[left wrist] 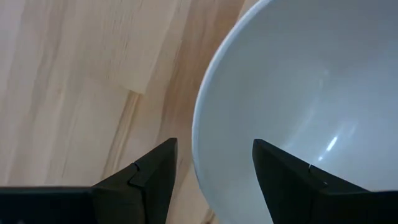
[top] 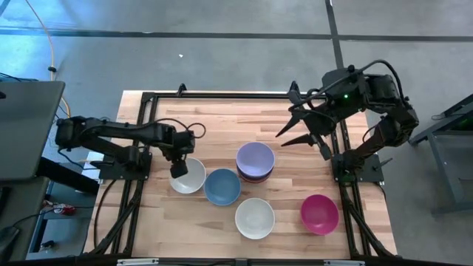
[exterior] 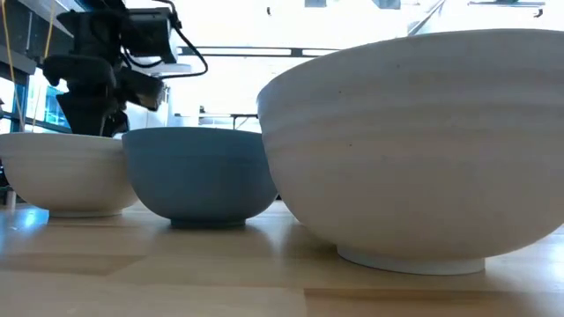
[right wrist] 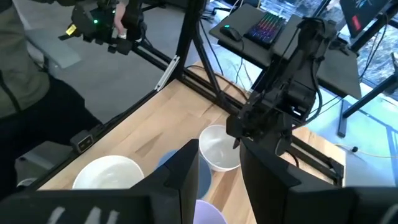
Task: Nest bowls inside each other
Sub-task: Stack the top white bowl on the purple bowl
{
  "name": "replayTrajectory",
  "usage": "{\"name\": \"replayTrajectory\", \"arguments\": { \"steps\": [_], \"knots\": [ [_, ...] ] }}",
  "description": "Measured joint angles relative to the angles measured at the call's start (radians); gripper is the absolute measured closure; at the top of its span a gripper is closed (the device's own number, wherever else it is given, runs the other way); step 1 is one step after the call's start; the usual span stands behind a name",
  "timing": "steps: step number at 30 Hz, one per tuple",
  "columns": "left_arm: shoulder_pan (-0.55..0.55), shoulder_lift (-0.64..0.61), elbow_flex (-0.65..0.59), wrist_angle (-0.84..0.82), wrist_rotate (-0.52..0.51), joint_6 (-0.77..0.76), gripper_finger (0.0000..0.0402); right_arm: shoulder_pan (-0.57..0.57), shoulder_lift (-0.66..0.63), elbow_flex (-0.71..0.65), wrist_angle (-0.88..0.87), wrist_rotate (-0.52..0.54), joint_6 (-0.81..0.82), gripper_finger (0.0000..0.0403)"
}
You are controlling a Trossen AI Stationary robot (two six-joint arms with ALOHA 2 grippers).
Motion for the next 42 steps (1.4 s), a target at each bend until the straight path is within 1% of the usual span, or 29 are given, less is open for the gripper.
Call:
{"name": "replayTrajectory", "arguments": {
  "steps": [3, 6, 9, 14, 16, 20, 22, 27, 35, 40, 42],
  "knots": [
    [0.003, 0.025, 0.0, 0.013, 0.0, 0.006, 0.021, 0.013, 0.0, 0.0, -0.01, 0.0, 0.0, 0.0293],
    [0.013, 0.036, 0.0, 0.019, 0.001, 0.008, 0.0235, 0.024, 0.0, 0.0, -0.017, 0.0, 0.0, 0.0293],
    [0.018, 0.036, 0.0, 0.03, 0.003, 0.01, 0.028, 0.03, 0.0, 0.0, -0.02, 0.0, 0.0, 0.0293],
    [0.021, 0.032, 0.001, 0.03, 0.013, 0.044, 0.0374, 0.031, 0.0, 0.0, -0.029, 0.0, 0.0, 0.0293],
    [0.021, 0.032, 0.002, 0.031, 0.017, 0.058, 0.0393, 0.031, 0.0, 0.0, -0.033, 0.0, 0.0, 0.0293],
    [0.021, 0.032, 0.007, 0.024, 0.019, 0.064, 0.0389, 0.031, 0.0, 0.0, -0.034, 0.0, 0.0, 0.0293],
    [0.021, 0.032, 0.023, 0.019, 0.019, 0.081, 0.0395, 0.031, 0.0, 0.0, -0.034, 0.0, 0.001, 0.0293],
    [0.044, 0.032, 0.11, -0.038, 0.022, 0.123, 0.0397, 0.031, 0.0, 0.0, -0.035, 0.0, 0.004, 0.0293],
    [0.13, 0.032, 0.324, -0.179, 0.015, 0.206, 0.04, 0.031, 0.0, 0.0, -0.064, 0.0, 0.041, 0.0293],
    [0.161, 0.041, 0.475, -0.188, 0.009, 0.263, 0.04, 0.031, -0.002, 0.0, -0.07, 0.002, 0.038, 0.0293],
    [0.166, 0.047, 0.531, -0.172, 0.008, 0.282, 0.04, 0.031, -0.008, 0.0, -0.068, 0.022, 0.037, 0.0293]
  ]
}}
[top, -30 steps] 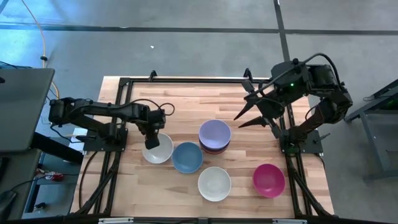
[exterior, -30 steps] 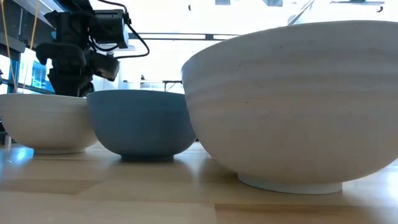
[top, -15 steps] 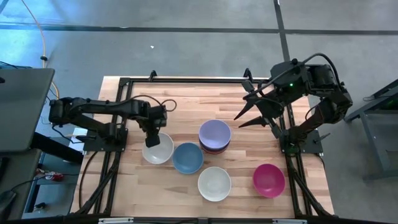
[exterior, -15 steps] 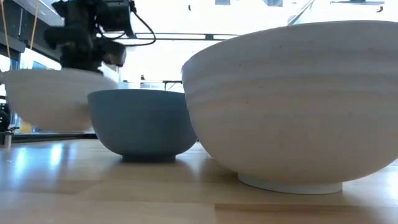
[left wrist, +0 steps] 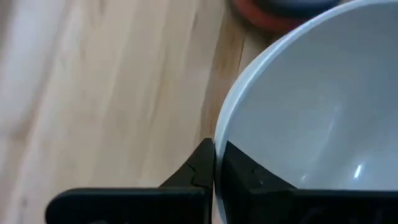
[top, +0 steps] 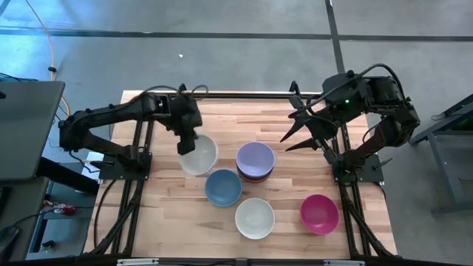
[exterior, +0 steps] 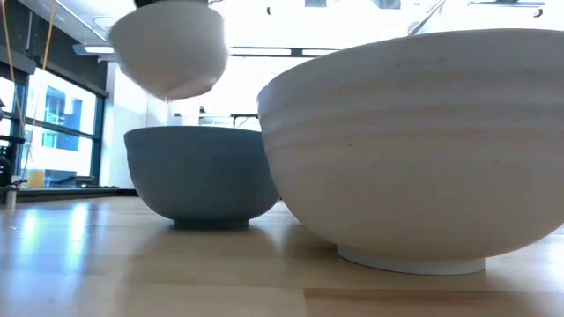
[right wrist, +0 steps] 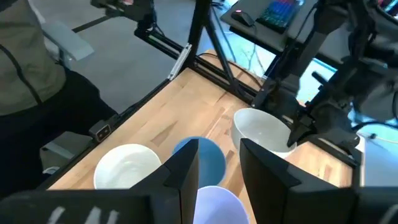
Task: Nest bowls inside each other
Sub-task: Stack the top white bowl on the purple bowl
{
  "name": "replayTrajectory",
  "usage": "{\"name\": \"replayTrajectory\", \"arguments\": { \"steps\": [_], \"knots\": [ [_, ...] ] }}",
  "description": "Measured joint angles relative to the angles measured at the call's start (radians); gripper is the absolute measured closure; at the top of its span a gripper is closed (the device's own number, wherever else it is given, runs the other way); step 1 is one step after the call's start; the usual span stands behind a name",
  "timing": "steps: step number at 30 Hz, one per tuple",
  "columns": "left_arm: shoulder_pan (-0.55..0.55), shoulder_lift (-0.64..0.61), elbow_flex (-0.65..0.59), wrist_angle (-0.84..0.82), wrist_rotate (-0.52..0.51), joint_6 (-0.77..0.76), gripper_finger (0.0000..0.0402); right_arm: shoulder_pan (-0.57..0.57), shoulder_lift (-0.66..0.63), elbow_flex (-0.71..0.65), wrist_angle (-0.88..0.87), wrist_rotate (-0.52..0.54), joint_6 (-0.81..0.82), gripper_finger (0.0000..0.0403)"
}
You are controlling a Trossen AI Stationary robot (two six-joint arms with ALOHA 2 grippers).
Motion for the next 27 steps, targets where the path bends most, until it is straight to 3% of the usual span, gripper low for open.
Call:
{"name": "replayTrajectory", "arguments": {
  "steps": [12, 17, 27],
  "knots": [
    [-0.017, 0.209, 0.255, 0.041, 0.0, 0.091, 0.0401, 0.0, -0.084, 0.0, 0.045, 0.238, 0.07, 0.0293],
    [-0.016, 0.328, 0.357, 0.037, 0.066, 0.145, 0.0401, 0.0, -0.112, -0.012, 0.042, 0.368, 0.135, 0.0293],
    [-0.009, 0.536, 0.655, -0.04, 0.147, 0.205, 0.0401, 0.0, -0.29, -0.297, 0.166, 0.388, 0.15, 0.0293]
  ]
}}
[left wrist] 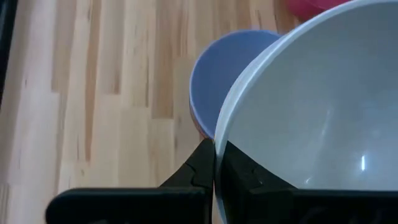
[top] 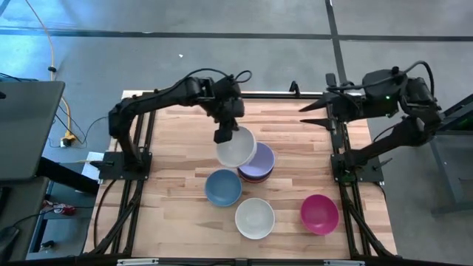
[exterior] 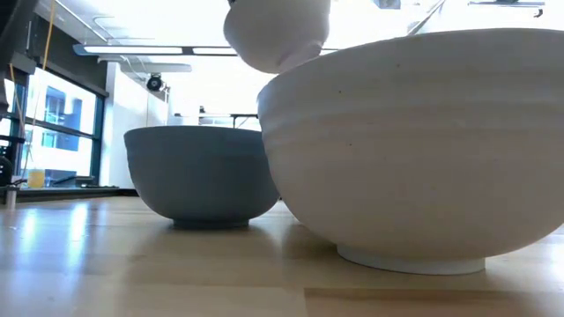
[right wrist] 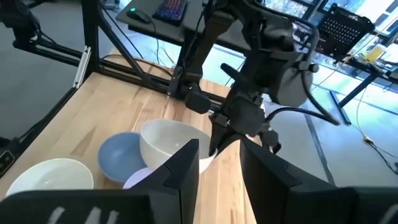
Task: Nest bowls inside each other
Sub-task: Stack the top white bowl on the purple bowl
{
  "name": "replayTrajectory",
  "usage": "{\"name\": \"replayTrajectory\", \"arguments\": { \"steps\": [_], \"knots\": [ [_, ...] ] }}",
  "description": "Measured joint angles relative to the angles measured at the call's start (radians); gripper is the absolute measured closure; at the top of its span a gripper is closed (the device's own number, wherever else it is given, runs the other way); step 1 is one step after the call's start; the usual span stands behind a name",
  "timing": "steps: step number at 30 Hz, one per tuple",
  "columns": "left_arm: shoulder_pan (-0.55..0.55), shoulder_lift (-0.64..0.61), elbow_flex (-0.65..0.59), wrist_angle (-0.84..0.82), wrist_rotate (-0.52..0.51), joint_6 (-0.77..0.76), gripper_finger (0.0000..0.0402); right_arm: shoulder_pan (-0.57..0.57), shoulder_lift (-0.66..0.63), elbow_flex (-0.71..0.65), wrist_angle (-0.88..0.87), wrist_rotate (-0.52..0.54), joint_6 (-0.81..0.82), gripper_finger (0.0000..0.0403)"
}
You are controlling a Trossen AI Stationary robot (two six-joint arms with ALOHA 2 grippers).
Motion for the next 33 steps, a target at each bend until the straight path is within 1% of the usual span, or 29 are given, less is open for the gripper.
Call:
{"name": "replayTrajectory", "arguments": {
  "steps": [3, 10, 13, 16, 18, 22, 27, 33],
  "knots": [
    [0.001, 0.069, 0.107, -0.053, 0.028, 0.01, 0.0401, 0.0, -0.087, -0.125, 0.066, 0.0, 0.0, 0.0293],
    [0.0, 0.235, 0.363, -0.187, 0.035, 0.026, 0.0401, 0.0, -0.298, -0.394, 0.202, 0.001, 0.04, 0.0293],
    [0.0, 0.302, 0.458, -0.233, 0.044, 0.03, 0.0401, 0.0, -0.379, -0.497, 0.242, 0.034, 0.067, 0.0293],
    [0.003, 0.311, 0.437, -0.217, 0.074, 0.035, 0.0401, 0.0, -0.447, -0.584, 0.251, 0.095, 0.099, 0.0293],
    [0.006, 0.324, 0.447, -0.221, 0.084, 0.035, 0.0401, -0.001, -0.482, -0.634, 0.26, 0.123, 0.109, 0.0293],
    [0.005, 0.343, 0.457, -0.208, 0.084, 0.03, 0.0401, -0.001, -0.539, -0.714, 0.313, 0.126, 0.121, 0.0293],
    [-0.005, 0.342, 0.457, -0.188, 0.084, 0.026, 0.0401, -0.001, -0.56, -0.772, 0.362, 0.126, 0.129, 0.0293],
    [-0.029, 0.346, 0.457, -0.145, 0.076, 0.027, 0.0401, -0.001, -0.549, -0.8, 0.362, 0.123, 0.157, 0.0293]
  ]
}}
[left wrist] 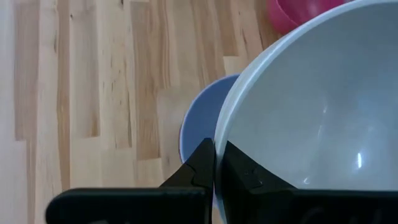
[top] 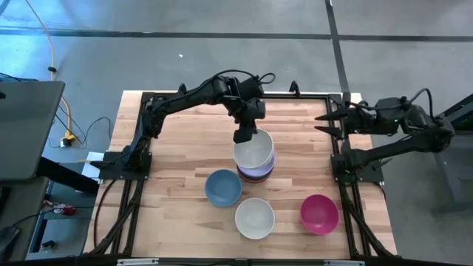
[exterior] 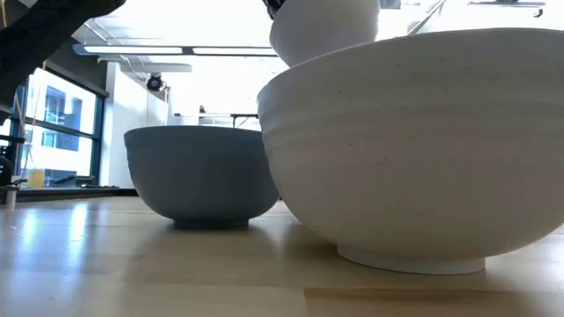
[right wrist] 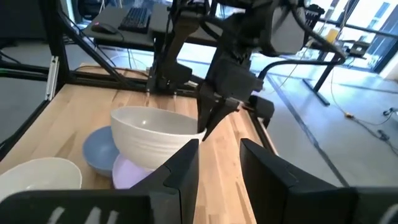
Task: Nest bowls inside each other
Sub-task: Stack the top white bowl on the purple bowl
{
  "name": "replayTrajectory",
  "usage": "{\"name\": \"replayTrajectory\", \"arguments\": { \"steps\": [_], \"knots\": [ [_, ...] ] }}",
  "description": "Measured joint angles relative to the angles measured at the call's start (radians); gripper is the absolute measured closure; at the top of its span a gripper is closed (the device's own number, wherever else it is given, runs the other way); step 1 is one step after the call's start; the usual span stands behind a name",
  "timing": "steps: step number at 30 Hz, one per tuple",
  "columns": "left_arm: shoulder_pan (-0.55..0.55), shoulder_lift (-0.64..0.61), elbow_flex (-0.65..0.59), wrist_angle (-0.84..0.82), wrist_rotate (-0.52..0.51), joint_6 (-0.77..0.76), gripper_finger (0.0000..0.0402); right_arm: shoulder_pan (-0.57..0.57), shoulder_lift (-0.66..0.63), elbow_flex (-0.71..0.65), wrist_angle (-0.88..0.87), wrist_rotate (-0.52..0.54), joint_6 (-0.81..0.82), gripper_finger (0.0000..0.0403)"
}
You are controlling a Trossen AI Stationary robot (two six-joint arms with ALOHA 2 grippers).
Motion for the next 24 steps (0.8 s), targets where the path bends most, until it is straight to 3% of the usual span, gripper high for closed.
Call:
{"name": "replayTrajectory", "arguments": {
  "steps": [24],
  "knots": [
    [0.004, 0.125, 0.0, -0.119, -0.101, 0.0, 0.0401, 0.0, 0.041, -0.003, -0.039, -0.05, 0.079, 0.0293]
  ]
}}
